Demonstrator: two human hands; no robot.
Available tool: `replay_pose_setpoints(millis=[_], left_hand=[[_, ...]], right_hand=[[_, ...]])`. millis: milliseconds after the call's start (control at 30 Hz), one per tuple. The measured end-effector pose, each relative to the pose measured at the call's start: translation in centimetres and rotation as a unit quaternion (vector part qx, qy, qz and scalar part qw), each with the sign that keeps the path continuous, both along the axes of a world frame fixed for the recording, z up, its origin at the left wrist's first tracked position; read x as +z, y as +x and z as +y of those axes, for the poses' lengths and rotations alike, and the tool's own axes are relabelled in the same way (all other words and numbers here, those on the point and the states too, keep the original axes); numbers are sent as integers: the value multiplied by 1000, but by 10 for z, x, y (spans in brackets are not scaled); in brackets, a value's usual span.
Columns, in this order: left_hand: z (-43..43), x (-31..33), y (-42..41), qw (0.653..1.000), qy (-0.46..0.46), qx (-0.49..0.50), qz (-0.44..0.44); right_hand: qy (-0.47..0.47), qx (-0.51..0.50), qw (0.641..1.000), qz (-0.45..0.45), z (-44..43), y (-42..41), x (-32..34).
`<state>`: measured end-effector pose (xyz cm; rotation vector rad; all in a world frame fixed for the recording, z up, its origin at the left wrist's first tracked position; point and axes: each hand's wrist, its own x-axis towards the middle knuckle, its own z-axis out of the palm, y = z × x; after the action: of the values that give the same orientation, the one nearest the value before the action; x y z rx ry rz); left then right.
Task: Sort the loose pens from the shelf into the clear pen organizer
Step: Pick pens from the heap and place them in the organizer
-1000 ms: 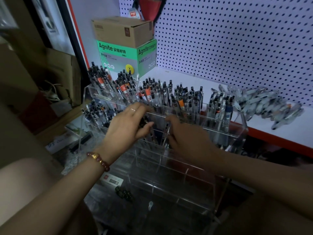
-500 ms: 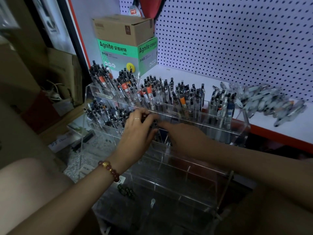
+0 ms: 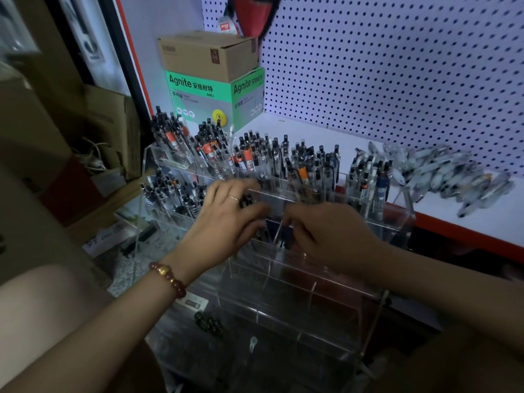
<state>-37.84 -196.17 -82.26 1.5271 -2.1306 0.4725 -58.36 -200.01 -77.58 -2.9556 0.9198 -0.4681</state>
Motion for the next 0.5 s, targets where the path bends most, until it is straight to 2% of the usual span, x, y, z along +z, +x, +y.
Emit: replay_pose_setpoints(millis=[167, 233, 333, 400, 500], left_hand=[[-6, 58, -15, 992, -92, -83, 33], [-13, 82, -25, 987, -114, -103, 38], [-31, 111, -42, 983, -115, -134, 44], [-52, 124, -51, 981, -111, -153, 40], [-92, 133, -66, 980, -87, -167, 70]], right_hand=[[-74, 73, 980, -168, -7, -23, 36], [-115, 37, 965, -234, -18, -35, 56], [-95, -56, 942, -316, -43, -59, 77], [-53, -140, 940, -308, -74, -78, 81], [8, -266, 942, -206, -124, -108, 70]])
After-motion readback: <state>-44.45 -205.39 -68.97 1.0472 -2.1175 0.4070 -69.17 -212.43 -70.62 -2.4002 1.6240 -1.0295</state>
